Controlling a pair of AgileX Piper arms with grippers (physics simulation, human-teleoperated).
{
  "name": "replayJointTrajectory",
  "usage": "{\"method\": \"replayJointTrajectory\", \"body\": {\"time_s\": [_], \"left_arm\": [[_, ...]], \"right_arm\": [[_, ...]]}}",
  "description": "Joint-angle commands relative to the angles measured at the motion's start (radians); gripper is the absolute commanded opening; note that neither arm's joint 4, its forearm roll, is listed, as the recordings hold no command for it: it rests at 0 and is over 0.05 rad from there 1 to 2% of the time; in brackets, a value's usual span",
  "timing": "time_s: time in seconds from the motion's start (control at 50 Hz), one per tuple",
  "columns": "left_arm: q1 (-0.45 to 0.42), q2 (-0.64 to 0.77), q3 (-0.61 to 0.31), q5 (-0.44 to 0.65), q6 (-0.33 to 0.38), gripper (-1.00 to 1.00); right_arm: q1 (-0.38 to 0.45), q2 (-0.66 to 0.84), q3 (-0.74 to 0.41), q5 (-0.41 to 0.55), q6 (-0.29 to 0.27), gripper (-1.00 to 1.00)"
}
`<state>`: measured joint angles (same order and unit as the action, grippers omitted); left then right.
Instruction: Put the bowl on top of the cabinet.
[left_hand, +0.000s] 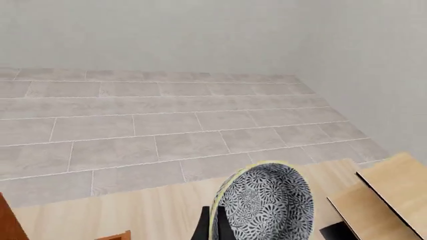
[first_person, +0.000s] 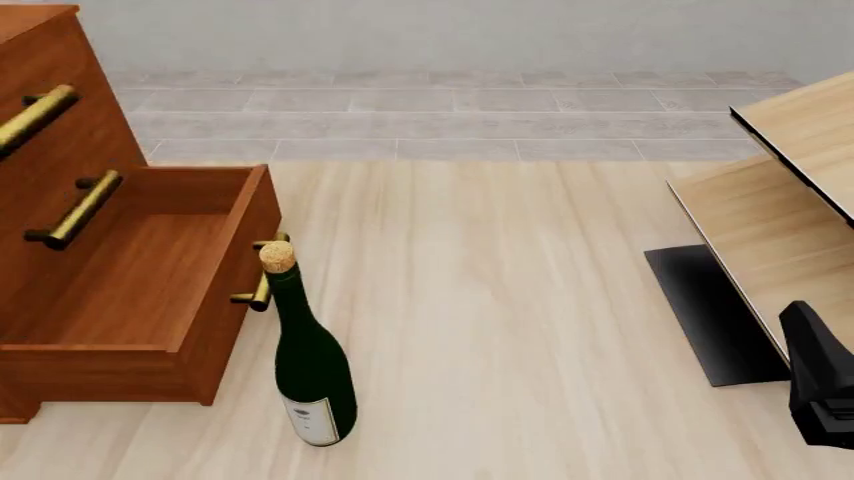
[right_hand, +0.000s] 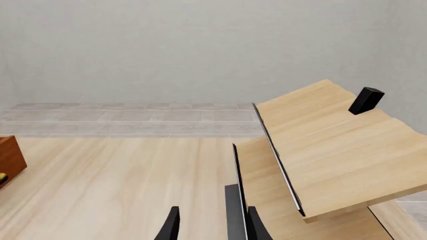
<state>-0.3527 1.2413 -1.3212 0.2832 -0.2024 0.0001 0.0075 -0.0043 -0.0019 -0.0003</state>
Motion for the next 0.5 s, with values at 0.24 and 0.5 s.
{"method": "replayJointTrajectory", "body": {"time_s": [0.24, 0.5], "left_arm": [[0.103, -0.181, -0.002, 0.054, -0.118, -1.0], [0.25, -0.301, 0.084, 0.0, -0.216, -1.0]], "right_arm": [[0.0, 0.0, 0.0, 0.0, 0.0, 1.0], [0.0, 0.0, 0.0, 0.0, 0.0, 1.0]]}}
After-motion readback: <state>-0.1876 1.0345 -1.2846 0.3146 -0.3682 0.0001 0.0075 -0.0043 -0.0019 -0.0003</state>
